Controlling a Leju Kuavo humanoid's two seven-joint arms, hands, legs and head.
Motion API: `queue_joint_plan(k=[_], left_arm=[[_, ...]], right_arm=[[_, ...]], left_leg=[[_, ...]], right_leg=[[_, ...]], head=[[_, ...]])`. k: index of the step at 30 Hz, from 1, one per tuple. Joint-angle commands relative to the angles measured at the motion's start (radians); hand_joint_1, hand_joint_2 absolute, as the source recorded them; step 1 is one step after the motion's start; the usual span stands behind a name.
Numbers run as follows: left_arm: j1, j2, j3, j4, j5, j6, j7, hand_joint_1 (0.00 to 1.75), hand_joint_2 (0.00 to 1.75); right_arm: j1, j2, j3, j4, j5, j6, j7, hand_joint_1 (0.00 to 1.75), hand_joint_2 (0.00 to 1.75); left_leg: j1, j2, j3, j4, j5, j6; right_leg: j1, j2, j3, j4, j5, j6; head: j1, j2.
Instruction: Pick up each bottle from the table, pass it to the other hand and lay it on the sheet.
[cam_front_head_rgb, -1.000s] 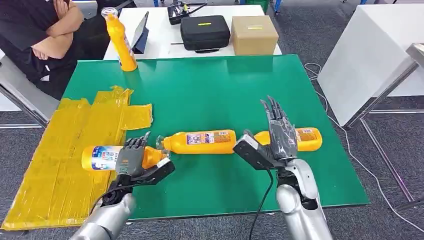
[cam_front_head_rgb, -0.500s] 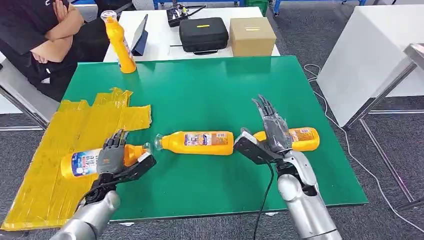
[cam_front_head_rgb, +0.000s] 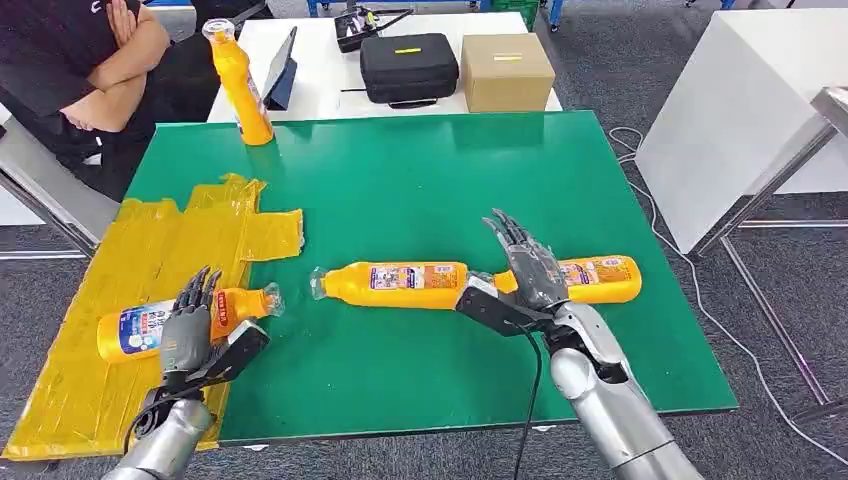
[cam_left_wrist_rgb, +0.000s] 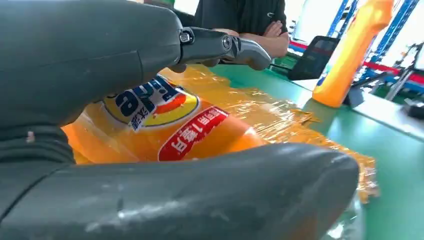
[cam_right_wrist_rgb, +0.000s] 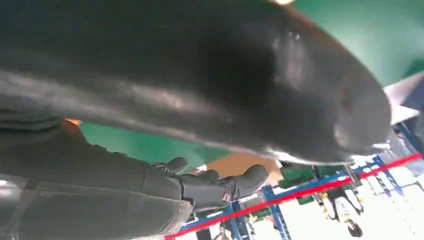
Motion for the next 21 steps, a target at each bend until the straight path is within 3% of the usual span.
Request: queue_joint_plan(k=[1, 3, 5, 8, 10, 13, 14, 16, 21], left_arm=[[0.032, -0.047, -0.075, -0.136, 0.134, -0.070, -0.046, 0.00, 0.00], [0.057, -0.062, -0.125, -0.260, 0.294, -0.101, -0.122, 0.00, 0.00], [0.100, -0.046, -0.202, -0.417, 0.355, -0.130, -0.053, 0.00, 0.00], [0.106, -0.040, -0.210, -0.435, 0.356, -0.132, -0.040, 0.00, 0.00], [0.125, -0.045, -0.211, -0.508, 0.473, -0.135, -0.117, 0.00, 0.00], [0.221, -0.048, -0.211, -0.867, 0.693, -0.174, -0.157, 0.00, 0.00], [0.242, -0.044, -0.207, -0.953, 0.753, -0.201, -0.149, 0.00, 0.00], [0.283, -0.046, -0.183, -1.084, 0.831, -0.214, -0.138, 0.00, 0.00], [0.362, -0.046, -0.179, -1.140, 0.878, -0.219, -0.151, 0.00, 0.00]], right_arm=[[0.014, -0.001, 0.023, -0.010, 0.015, -0.003, 0.022, 0.00, 0.00], [0.035, 0.016, 0.010, -0.023, 0.042, 0.003, 0.033, 0.00, 0.00], [0.041, 0.028, 0.014, -0.016, 0.059, 0.006, 0.037, 0.00, 0.00], [0.039, 0.029, 0.016, -0.013, 0.061, 0.006, 0.037, 0.00, 0.00], [0.036, 0.032, 0.020, -0.001, 0.074, 0.009, 0.044, 0.00, 0.00], [0.010, 0.036, 0.070, 0.058, 0.096, 0.005, 0.054, 0.00, 0.00], [0.010, 0.039, 0.082, 0.064, 0.104, 0.001, 0.064, 0.00, 1.75], [0.011, 0.055, 0.104, 0.073, 0.120, -0.002, 0.080, 0.00, 1.75], [-0.056, 0.141, 0.148, 0.194, 0.179, 0.003, 0.122, 0.00, 1.75]], left_leg=[[0.000, 0.000, -0.001, 0.000, -0.001, -0.001], [0.000, 0.000, -0.003, 0.001, -0.001, -0.002], [0.000, -0.001, -0.005, 0.002, -0.001, -0.002], [0.000, 0.000, -0.006, 0.002, -0.001, -0.002], [-0.001, 0.001, -0.006, 0.001, -0.001, -0.001], [0.000, 0.001, -0.007, 0.002, -0.002, -0.002], [0.001, 0.003, -0.008, 0.003, -0.002, -0.002], [0.001, 0.005, -0.009, 0.004, -0.003, -0.002], [0.000, 0.009, -0.005, 0.001, -0.003, -0.003]], right_leg=[[0.000, -0.001, -0.001, -0.001, 0.000, 0.001], [0.000, -0.001, -0.002, -0.001, 0.000, 0.001], [0.000, -0.002, -0.003, 0.000, -0.001, 0.000], [0.000, -0.001, -0.004, 0.000, -0.001, 0.000], [-0.001, 0.000, -0.005, 0.000, 0.000, 0.000], [0.000, 0.001, -0.006, 0.000, -0.001, 0.000], [0.001, 0.002, -0.007, 0.000, 0.000, 0.000], [0.001, 0.004, -0.008, 0.001, 0.000, 0.000], [0.001, 0.008, -0.006, -0.001, 0.000, 0.000]], head=[[0.000, 0.000], [0.000, 0.000], [0.000, 0.000], [0.000, 0.000], [0.000, 0.000], [0.000, 0.000], [0.000, 0.000], [0.000, 0.000], [0.000, 0.000]])
